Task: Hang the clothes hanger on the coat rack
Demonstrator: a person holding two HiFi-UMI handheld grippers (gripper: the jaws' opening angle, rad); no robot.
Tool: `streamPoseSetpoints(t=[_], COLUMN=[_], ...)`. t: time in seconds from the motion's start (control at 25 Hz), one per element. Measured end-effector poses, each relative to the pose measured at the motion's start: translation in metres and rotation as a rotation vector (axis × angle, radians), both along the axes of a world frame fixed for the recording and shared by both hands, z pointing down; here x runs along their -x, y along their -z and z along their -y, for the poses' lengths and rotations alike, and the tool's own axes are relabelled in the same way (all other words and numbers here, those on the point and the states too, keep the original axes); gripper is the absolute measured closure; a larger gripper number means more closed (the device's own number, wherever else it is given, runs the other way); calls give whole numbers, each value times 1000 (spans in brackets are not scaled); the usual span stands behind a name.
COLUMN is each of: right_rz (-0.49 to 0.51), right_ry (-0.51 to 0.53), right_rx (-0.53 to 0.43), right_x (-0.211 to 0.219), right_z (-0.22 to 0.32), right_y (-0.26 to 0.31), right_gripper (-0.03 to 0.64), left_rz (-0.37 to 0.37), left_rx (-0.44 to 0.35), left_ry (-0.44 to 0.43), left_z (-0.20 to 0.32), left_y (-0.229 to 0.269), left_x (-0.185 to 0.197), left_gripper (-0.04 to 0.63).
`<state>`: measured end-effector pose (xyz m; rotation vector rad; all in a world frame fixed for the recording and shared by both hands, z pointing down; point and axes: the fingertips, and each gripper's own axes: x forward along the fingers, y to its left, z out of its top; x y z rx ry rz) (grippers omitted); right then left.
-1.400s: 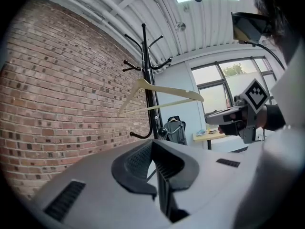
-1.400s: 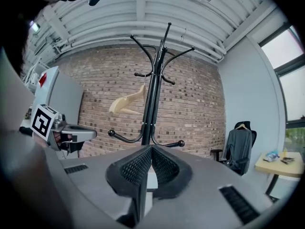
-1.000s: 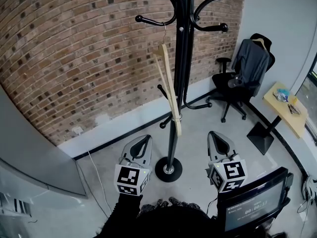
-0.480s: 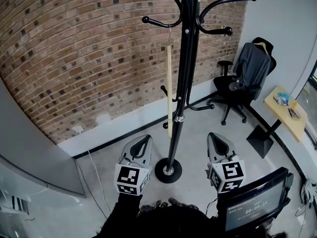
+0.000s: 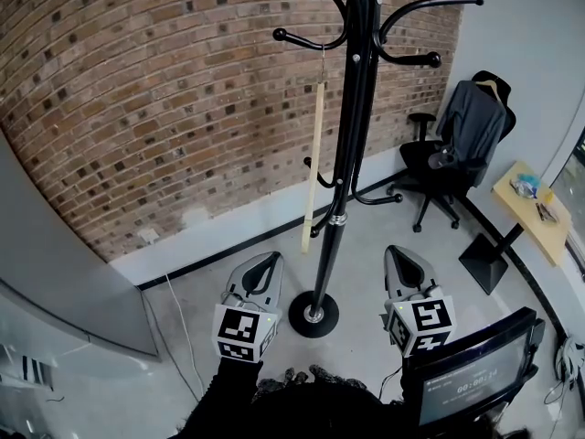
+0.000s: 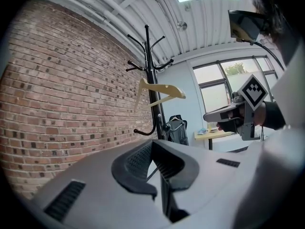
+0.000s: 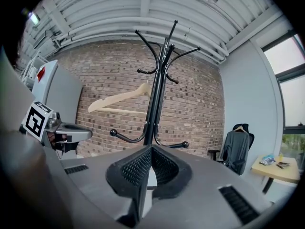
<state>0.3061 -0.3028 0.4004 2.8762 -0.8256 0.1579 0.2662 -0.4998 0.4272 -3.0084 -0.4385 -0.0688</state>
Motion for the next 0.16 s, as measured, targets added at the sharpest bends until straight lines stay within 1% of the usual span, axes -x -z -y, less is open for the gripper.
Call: streamPoseSetpoints(t=[0.16], right_rz=[-5], right_ry=[4], right_rx=[11], right_x=[-2], right_z=[6], right_y=[2], right_gripper=[609], left_rz=[10], left_rx=[-1], left_ry=[-1], left_z=[4], left_y=[-1], left_x=[-1], left_gripper=[588])
